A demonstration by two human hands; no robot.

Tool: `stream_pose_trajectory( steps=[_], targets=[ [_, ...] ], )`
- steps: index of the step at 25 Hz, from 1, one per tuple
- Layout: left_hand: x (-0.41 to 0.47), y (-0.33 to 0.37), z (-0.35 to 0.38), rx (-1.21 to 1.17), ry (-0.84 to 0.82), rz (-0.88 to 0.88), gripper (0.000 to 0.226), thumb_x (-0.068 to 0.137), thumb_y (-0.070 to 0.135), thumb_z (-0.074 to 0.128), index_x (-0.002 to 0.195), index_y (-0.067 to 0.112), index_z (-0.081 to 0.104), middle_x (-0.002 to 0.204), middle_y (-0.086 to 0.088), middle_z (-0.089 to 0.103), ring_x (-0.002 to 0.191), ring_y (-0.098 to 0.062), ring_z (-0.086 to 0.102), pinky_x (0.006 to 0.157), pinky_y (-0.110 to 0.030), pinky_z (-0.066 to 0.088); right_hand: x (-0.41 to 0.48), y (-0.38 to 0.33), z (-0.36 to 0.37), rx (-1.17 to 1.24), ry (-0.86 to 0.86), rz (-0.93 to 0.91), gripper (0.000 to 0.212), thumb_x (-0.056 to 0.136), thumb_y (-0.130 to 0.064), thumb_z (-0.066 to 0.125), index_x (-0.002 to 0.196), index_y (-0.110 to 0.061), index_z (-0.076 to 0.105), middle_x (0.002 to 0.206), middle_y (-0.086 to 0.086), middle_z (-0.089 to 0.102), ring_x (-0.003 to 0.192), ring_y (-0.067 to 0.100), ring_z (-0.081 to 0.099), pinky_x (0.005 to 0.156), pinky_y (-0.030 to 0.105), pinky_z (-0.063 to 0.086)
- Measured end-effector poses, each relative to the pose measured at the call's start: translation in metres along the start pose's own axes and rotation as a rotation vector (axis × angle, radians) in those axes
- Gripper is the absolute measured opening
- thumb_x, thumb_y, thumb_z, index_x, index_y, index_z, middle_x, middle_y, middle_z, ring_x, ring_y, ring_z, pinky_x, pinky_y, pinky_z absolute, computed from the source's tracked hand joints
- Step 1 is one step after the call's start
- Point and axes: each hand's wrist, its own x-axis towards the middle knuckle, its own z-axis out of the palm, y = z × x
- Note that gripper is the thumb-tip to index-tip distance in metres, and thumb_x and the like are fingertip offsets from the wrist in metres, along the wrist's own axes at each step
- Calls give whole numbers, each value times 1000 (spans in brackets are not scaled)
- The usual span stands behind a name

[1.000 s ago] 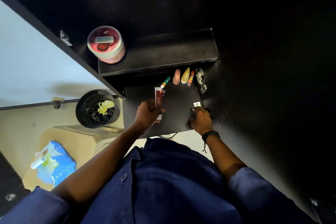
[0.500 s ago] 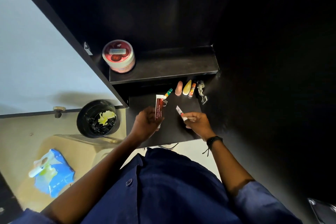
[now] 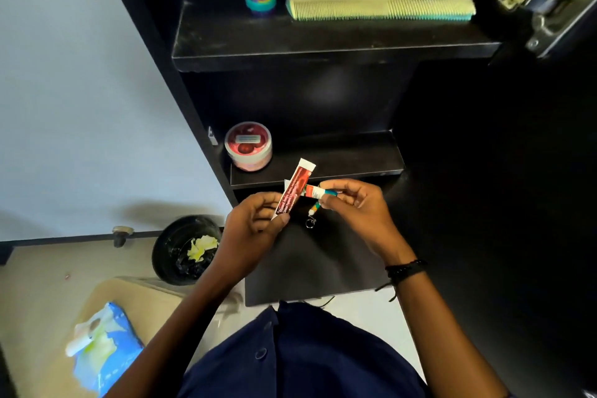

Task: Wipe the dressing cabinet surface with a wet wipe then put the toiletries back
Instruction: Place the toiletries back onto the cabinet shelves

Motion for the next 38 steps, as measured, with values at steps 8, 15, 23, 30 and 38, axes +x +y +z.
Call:
stream_pose_trajectory(
  steps=[8,15,23,30,38],
  targets=[
    [-12,83,-43,21,212,329,21,83,11,67,99,24,61,101,18,65,96,-2,64,67,-9,51,-10,-86,12,58,56,-265,20,84,1,68,103,-2,70,96,10,74,77,13,72,68,21,56],
    [-4,144,-72,222,321,551,20,83,20,66,104,23,65,106,18,62,101,3,60,72,-5,49,-6,-145,10,182,158,-463,28,77,5,73,103,-2,71,99,8,75,91,17,71,81,25,56],
    [34,175,-70,465,469,411,38,83,24,70,121,21,64,118,5,64,93,-7,64,73,-4,45,21,-195,17,68,266,-543,26,79,-4,75,104,-10,71,97,0,74,82,5,70,75,16,54],
    [40,186,-58,668,626,364,43,82,45,67,115,18,68,109,-2,69,92,-18,65,76,-21,41,42,-205,37,-138,230,-601,25,81,-12,75,106,-11,72,105,-2,73,91,6,70,78,20,57],
    [54,188,-74,788,444,535,32,90,18,56,121,18,64,117,2,62,106,-17,55,83,-23,41,63,-208,43,-359,292,-667,18,75,-25,80,91,-18,73,86,-8,72,67,1,60,59,14,48]
  ],
)
